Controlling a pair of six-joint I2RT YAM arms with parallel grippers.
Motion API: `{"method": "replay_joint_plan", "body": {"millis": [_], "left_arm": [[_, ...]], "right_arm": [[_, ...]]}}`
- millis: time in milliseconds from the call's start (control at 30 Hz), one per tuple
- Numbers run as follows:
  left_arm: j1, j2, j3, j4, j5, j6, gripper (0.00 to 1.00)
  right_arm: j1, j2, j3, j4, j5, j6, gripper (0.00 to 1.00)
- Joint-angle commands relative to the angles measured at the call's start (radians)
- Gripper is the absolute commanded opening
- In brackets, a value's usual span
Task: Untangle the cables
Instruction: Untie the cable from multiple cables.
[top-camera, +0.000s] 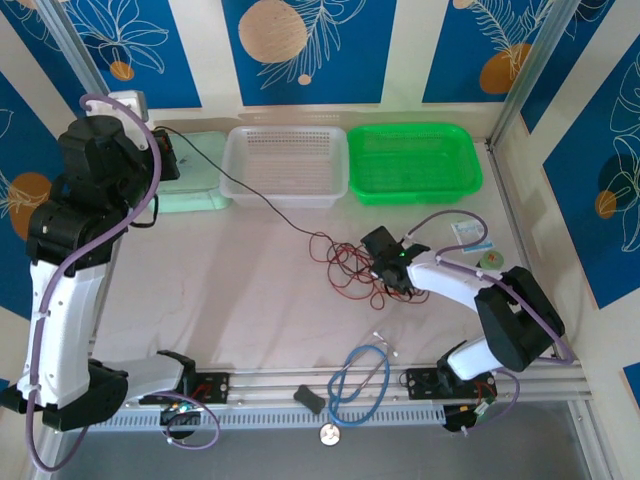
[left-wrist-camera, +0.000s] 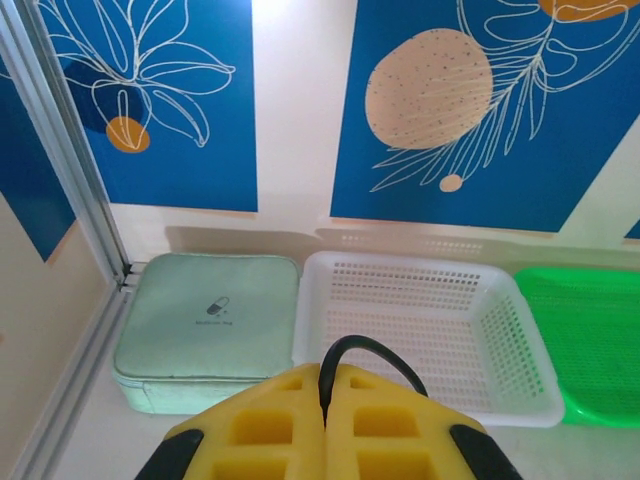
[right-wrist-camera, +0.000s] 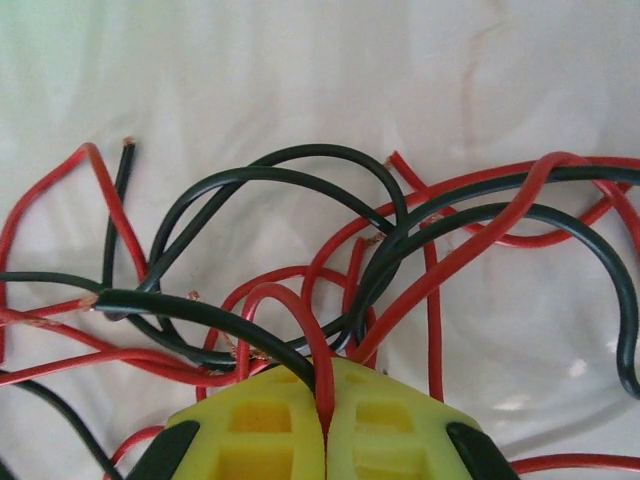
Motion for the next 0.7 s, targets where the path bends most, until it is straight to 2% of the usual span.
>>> {"method": "replay_joint_plan", "body": {"millis": [0, 433, 667], "left_arm": [[0.003, 0.002, 0.031, 0.028, -0.062, 0.040, 0.00], [0.002, -0.009, 0.100, 0.037, -0.232, 0.152, 0.00], [0.004, -0.029, 0.102, 0.048, -0.285, 0.194, 0.00]], "right_arm": [[-0.028, -0.020, -0.040, -0.068, 0.056, -0.013, 0.00], [-0.063, -0.001, -0.051, -0.076, 0.079, -0.028, 0.00], [-0.071, 0.012, -0.049, -0.082, 0.082, -0.027, 0.00]]}}
